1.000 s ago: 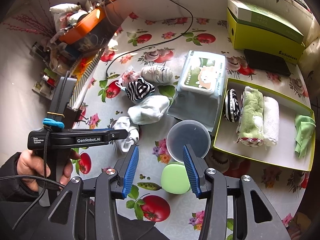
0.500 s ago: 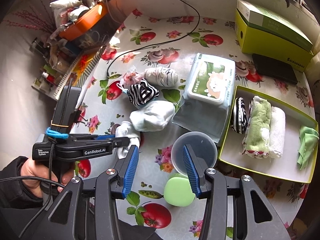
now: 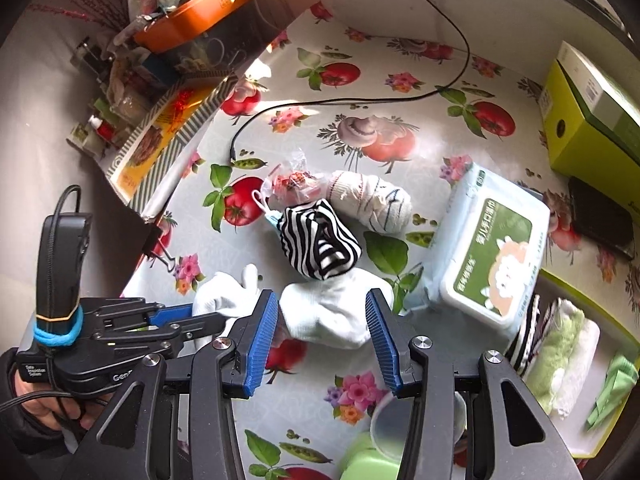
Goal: Organize soft objects
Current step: 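Grasp the white mesh sock with the left tool while the right tool grasps the striped sock, then carry the white mesh sock and striped sock over the tray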
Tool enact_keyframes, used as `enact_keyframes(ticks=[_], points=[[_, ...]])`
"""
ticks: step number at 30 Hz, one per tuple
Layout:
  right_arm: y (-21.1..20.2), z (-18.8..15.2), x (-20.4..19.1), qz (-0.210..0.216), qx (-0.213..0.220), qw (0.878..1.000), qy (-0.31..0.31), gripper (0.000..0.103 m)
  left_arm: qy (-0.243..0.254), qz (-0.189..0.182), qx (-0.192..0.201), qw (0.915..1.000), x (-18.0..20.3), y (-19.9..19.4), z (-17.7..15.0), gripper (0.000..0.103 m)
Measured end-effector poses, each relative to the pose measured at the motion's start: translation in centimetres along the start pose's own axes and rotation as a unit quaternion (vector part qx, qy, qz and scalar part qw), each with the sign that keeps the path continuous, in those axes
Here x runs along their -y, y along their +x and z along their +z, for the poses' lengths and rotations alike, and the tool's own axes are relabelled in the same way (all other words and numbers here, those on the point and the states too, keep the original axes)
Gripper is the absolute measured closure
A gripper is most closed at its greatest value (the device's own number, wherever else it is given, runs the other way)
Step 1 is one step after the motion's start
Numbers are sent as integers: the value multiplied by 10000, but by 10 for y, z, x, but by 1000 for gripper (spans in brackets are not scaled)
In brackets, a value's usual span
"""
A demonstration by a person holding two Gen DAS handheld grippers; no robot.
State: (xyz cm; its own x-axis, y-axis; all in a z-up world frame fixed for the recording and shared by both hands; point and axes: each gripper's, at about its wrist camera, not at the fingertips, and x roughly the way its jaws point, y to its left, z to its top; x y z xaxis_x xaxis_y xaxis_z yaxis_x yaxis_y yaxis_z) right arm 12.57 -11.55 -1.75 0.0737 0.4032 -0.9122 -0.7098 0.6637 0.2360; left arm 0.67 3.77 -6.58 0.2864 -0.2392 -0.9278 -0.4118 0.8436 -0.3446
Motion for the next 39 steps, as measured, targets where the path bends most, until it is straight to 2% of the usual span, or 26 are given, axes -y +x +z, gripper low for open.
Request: enact_keyframes(ticks=[7, 14, 15, 16, 17, 18, 19, 29, 39], points=[[42, 29, -4, -79, -334, 9988, -348, 58, -219, 56, 94, 9997, -18, -2, 4, 83], [75, 37, -3, -234, -710, 9958, -538, 58, -313, 50, 57, 9995, -26, 0, 5, 83], [78, 37, -4, -265, -746, 9952, -574, 63, -312, 45, 48, 9995, -26, 0, 6, 83], [80, 36, -4, -293, -758, 9949, -600, 75, -310, 44, 42, 9995, -26, 1, 6, 83], [80, 36, -4, -298, -756, 9948, -612, 82, -304, 42, 39, 9995, -26, 0, 6, 83], [78, 36, -4, -295, -736, 9950, -613, 91, -302, 40, 38, 9995, -26, 0, 7, 83], [76, 36, -4, -301, -703, 9952, -609, 93, -301, 40, 37, 9995, -25, 0, 7, 83], [38, 32, -4, -105, -280, 9985, -461, 95, -164, 31, 159, 9997, -13, -9, 15, 83], [-11, 3, -4, 87, 169, 9997, -132, 95, 100, -19, 337, 9994, 9, -27, 18, 83]])
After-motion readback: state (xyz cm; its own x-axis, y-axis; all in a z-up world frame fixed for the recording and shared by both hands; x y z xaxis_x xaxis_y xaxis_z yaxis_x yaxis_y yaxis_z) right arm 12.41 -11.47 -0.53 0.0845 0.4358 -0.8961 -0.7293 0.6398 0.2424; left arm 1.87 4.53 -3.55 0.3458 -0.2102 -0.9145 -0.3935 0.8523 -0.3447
